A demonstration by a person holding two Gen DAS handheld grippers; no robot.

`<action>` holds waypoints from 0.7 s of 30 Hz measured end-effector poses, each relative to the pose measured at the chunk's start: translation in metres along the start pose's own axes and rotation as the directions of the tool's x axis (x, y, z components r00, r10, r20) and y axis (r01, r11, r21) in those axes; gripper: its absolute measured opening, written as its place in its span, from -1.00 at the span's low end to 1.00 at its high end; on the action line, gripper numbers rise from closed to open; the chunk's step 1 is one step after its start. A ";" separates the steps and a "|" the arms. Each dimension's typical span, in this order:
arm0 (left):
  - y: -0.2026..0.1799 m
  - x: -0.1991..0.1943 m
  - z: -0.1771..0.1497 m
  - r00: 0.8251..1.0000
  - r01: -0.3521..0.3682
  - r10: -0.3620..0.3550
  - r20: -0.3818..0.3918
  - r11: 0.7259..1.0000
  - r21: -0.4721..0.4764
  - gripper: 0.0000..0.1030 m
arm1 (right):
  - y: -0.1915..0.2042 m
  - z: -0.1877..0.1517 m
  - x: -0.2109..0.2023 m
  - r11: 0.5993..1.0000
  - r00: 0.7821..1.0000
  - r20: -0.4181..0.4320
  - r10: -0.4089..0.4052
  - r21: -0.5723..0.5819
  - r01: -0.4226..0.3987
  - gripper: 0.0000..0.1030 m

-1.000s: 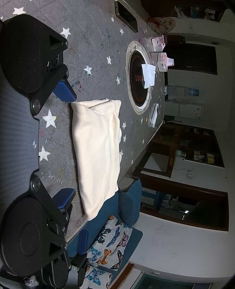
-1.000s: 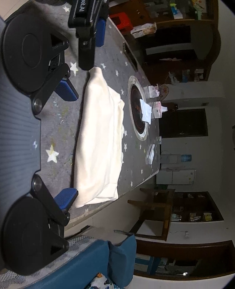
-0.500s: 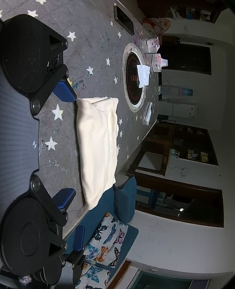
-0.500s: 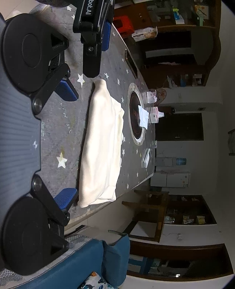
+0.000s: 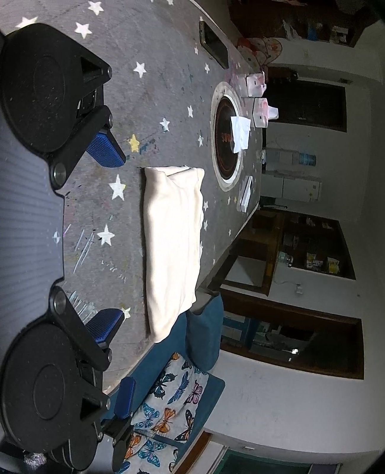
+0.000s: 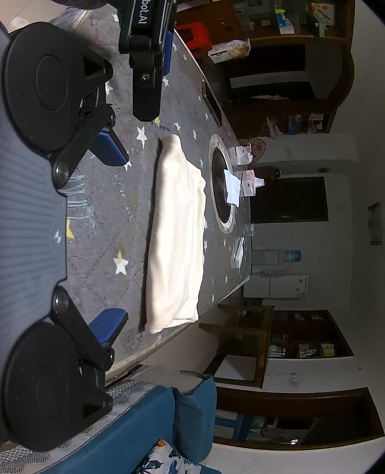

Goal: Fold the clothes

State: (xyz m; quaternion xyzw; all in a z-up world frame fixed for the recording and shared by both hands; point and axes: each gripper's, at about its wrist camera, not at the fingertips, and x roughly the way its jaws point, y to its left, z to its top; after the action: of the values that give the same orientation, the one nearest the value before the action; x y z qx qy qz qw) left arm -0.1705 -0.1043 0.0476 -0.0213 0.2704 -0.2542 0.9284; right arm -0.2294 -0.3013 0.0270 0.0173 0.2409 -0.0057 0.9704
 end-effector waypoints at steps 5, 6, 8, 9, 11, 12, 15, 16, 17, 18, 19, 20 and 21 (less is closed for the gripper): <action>0.001 -0.001 -0.003 1.000 -0.008 0.008 -0.004 1.000 -0.016 1.00 | 0.002 -0.002 0.001 1.000 1.000 -0.005 0.006 -0.001 -0.006 1.00; 0.001 -0.002 -0.004 1.000 -0.010 0.010 -0.004 1.000 -0.018 1.00 | 0.002 -0.002 0.001 1.000 1.000 -0.007 0.009 -0.002 -0.009 1.00; 0.002 -0.001 -0.003 1.000 -0.012 0.012 -0.003 1.000 -0.018 1.00 | 0.003 -0.002 0.002 1.000 1.000 -0.009 0.008 -0.005 -0.008 1.00; 0.002 -0.001 -0.003 1.000 -0.013 0.013 -0.002 1.000 -0.018 1.00 | 0.004 -0.002 0.002 1.000 1.000 -0.008 0.009 -0.009 -0.009 1.00; 0.003 -0.001 -0.002 1.000 -0.013 0.013 -0.002 1.000 -0.021 1.00 | 0.005 -0.001 0.003 1.000 1.000 -0.009 0.007 -0.009 -0.007 1.00; 0.004 0.000 -0.001 1.000 -0.012 0.012 -0.003 1.000 -0.022 1.00 | 0.005 -0.001 0.003 1.000 1.000 -0.010 0.005 -0.007 -0.005 1.00; 0.006 0.003 0.000 1.000 -0.011 0.010 -0.010 1.000 -0.024 1.00 | 0.005 -0.001 0.005 1.000 1.000 -0.015 0.004 -0.008 -0.004 1.00; 0.007 0.004 0.000 1.000 -0.010 0.010 -0.012 1.000 -0.025 1.00 | 0.004 -0.001 0.006 1.000 1.000 -0.020 0.002 -0.008 -0.002 1.00; 0.007 0.005 0.001 1.000 -0.010 0.009 -0.015 1.000 -0.025 1.00 | 0.004 -0.001 0.007 1.000 1.000 -0.024 0.002 -0.008 -0.002 1.00; 0.008 0.006 0.001 1.000 -0.009 0.009 -0.017 1.000 -0.026 1.00 | 0.003 -0.001 0.008 1.000 1.000 -0.027 0.003 -0.008 -0.003 1.00; 0.009 0.007 0.001 1.000 -0.009 0.008 -0.019 1.000 -0.027 1.00 | 0.002 0.000 0.009 1.000 1.000 -0.031 0.003 -0.003 -0.003 1.00; 0.009 0.008 0.002 1.000 -0.009 0.008 -0.022 1.000 -0.028 1.00 | 0.001 0.000 0.010 1.000 0.999 -0.034 0.001 0.002 -0.001 1.00; 0.010 0.010 0.003 1.000 -0.009 0.009 -0.025 1.000 -0.029 1.00 | 0.001 0.001 0.012 1.000 0.999 -0.037 0.000 0.004 0.000 1.00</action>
State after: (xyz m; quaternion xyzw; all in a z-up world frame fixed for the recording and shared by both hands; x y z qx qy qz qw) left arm -0.1575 -0.1008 0.0433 -0.0302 0.2857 -0.2463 0.9256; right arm -0.2183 -0.3002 0.0227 0.0193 0.2590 -0.0060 0.9657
